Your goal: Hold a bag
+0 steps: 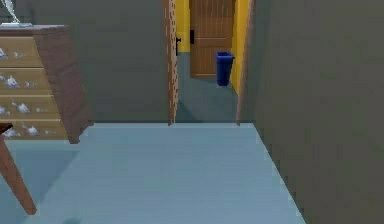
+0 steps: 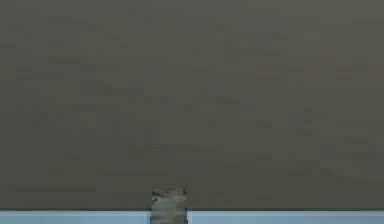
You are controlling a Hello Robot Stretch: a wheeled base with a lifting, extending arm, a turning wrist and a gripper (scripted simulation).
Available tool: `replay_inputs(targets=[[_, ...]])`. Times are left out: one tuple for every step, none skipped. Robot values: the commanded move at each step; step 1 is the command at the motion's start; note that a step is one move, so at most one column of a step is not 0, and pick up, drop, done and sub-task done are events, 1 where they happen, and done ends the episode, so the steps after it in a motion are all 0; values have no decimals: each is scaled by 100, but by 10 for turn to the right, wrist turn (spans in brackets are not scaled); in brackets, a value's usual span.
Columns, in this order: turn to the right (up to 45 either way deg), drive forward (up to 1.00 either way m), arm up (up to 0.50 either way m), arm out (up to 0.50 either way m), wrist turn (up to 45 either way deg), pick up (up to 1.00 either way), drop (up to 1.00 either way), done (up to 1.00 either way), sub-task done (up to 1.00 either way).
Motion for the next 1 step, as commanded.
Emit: replay_inputs(targets=[[0, 0, 0, 26, 0, 0, 0, 0, 0]])
